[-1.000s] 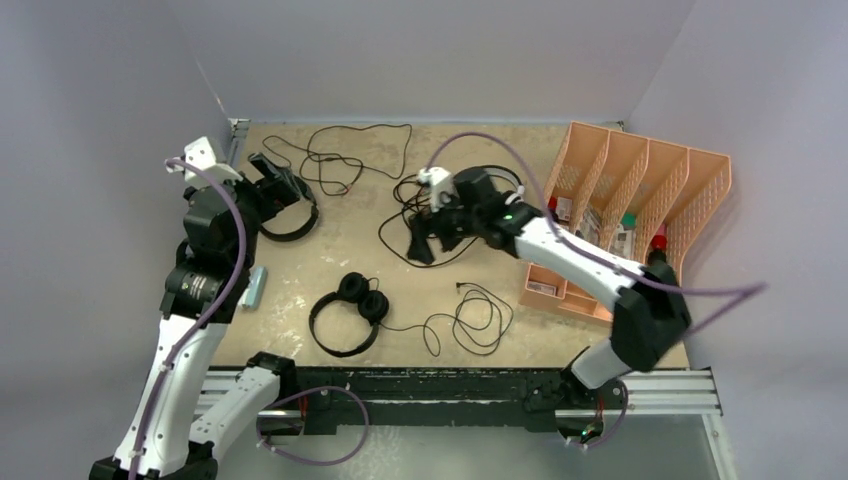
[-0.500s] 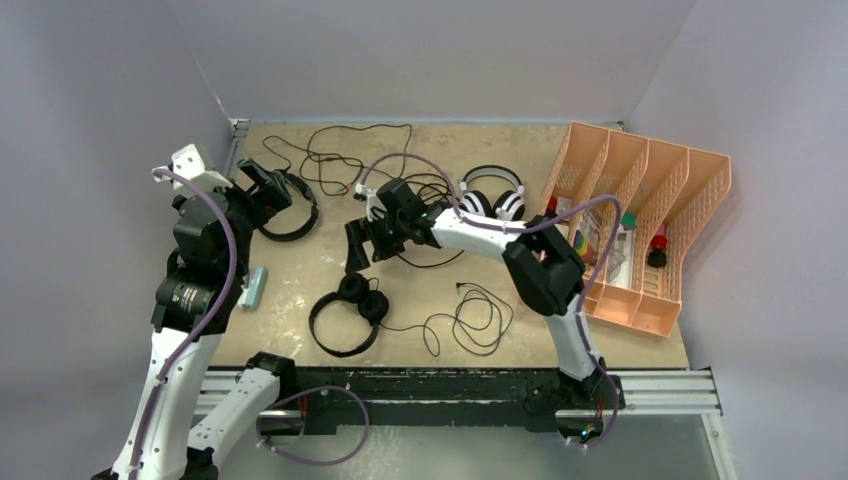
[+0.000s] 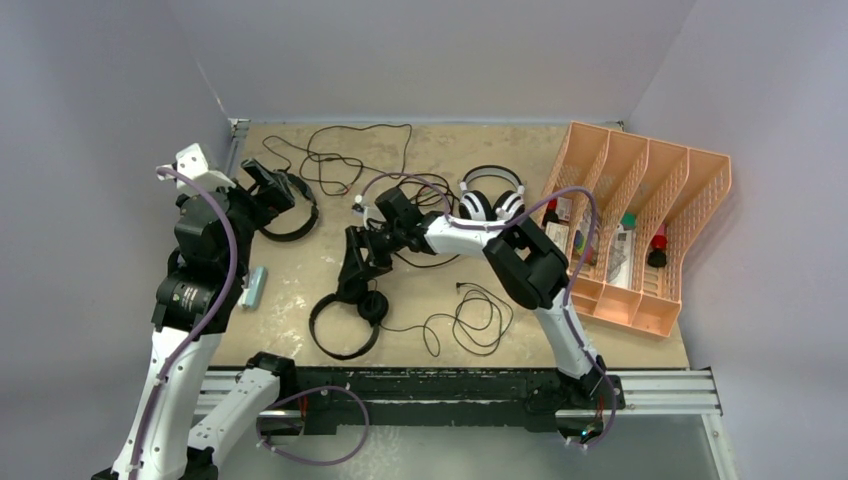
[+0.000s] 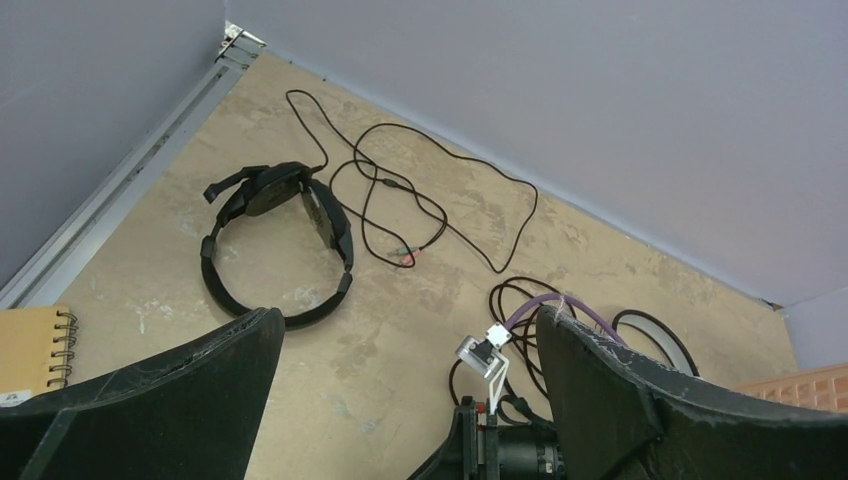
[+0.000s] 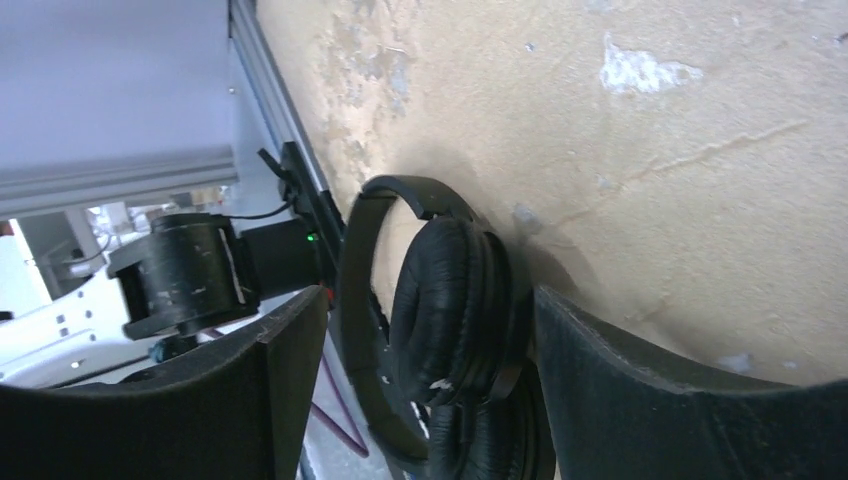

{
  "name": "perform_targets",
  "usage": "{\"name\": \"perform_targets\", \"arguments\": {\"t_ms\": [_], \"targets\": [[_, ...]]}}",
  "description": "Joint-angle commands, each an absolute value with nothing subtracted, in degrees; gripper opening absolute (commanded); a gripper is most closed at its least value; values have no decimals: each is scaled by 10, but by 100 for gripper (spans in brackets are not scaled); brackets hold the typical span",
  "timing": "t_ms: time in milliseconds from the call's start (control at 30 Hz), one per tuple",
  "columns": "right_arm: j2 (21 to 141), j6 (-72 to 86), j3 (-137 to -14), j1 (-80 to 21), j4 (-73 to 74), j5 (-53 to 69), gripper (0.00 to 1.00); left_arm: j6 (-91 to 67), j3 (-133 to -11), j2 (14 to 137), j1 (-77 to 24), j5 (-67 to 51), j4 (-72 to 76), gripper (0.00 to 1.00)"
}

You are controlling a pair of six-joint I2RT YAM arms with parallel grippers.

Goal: Wrap the headphones
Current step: Pick up the headphones from the center of the board.

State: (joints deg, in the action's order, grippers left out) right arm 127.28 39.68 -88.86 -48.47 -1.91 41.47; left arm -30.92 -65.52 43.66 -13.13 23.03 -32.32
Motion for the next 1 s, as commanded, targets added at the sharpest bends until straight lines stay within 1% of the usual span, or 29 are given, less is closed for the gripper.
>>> {"name": "perform_targets", "arguments": {"t_ms": [0,133,233,300,467,533,633,667,733,767,867,967], "targets": [[1288,435,-892,-489,-72,465,73,-311,-676,441,-127,212,-307,96],[1290,435,-884,-489,-72,456,73,-311,-681,445,-127,201,-310,96],[1296,419,-888,-489,-53,443,75,-311,-680,449,-127,195,-309,96],[1301,415,-889,-490,-55,447,73,-312,-680,450,-127,192,-307,96],[1296,420,-885,-491,-68,457,60,-313,-679,457,-127,175,-306,96],[1284,428,-876,-491,-76,459,51,-311,-680,460,-127,164,-304,96],[1259,449,-863,-484,-93,468,41,-312,-682,468,-127,151,-303,95],[1248,456,-855,-477,-102,463,36,-312,-681,470,-127,146,-303,94],[1224,491,-829,-460,-154,465,26,-316,-681,478,-127,138,-301,94],[1211,513,-812,-450,-189,466,23,-319,-681,483,-127,135,-301,94],[1160,543,-773,-413,-242,459,18,-327,-688,505,-127,128,-303,95],[1098,548,-734,-369,-261,441,16,-342,-697,539,-127,99,-304,95]]}}
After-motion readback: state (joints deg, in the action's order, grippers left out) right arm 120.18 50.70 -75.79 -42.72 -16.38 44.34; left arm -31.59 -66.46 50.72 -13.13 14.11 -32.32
